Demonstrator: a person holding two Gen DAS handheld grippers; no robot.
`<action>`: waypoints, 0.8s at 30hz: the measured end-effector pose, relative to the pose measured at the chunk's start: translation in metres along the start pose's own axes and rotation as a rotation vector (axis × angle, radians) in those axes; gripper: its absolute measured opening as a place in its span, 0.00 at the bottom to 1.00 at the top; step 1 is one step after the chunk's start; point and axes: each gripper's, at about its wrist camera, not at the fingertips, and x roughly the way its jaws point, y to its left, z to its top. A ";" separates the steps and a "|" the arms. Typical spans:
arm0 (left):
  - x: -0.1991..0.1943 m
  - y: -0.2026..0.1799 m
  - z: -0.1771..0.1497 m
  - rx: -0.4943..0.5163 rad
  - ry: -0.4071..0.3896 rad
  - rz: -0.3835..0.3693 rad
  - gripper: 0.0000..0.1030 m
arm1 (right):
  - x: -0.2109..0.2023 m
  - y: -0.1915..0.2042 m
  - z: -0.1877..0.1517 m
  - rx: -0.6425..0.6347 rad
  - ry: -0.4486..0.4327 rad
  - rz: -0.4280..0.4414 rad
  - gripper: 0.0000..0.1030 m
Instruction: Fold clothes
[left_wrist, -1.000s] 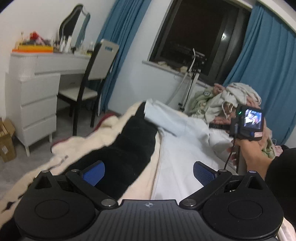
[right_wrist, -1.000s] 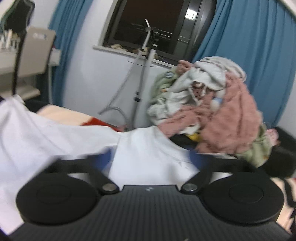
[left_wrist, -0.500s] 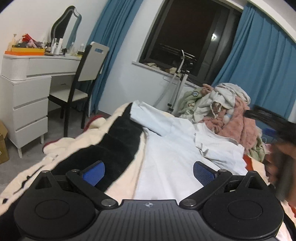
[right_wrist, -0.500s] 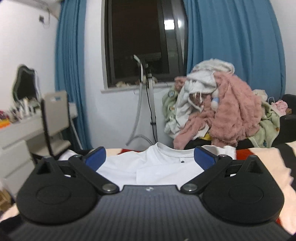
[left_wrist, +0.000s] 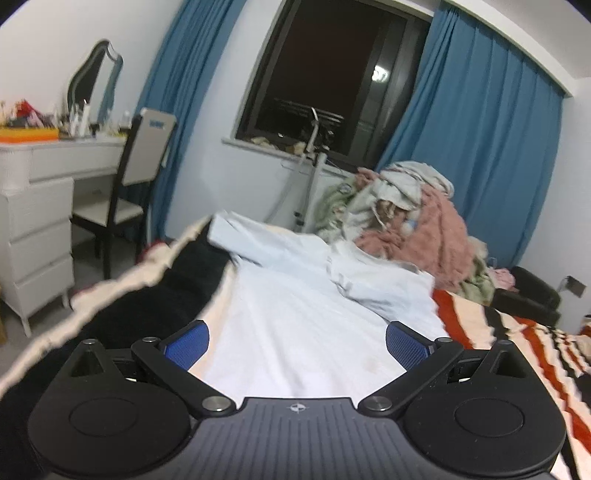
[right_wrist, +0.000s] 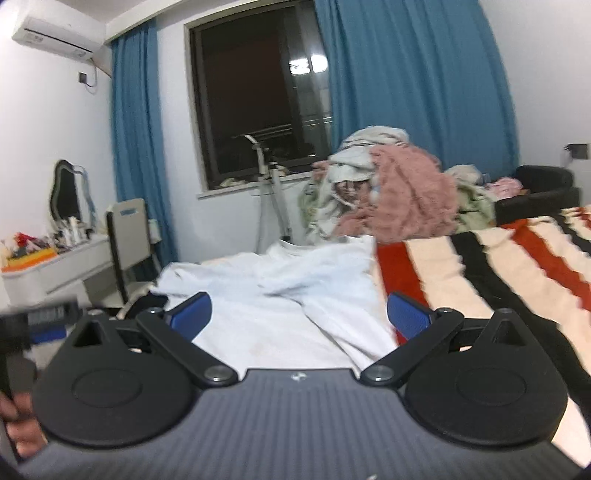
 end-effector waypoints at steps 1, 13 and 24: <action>-0.002 -0.006 -0.006 0.021 0.006 0.002 1.00 | -0.003 -0.002 -0.004 -0.002 0.011 -0.001 1.00; 0.018 -0.079 -0.066 0.193 0.197 -0.200 0.93 | -0.021 -0.072 0.022 0.149 -0.075 -0.155 1.00; 0.039 -0.245 -0.132 0.326 0.348 -0.579 0.81 | -0.058 -0.158 0.029 0.369 -0.263 -0.403 1.00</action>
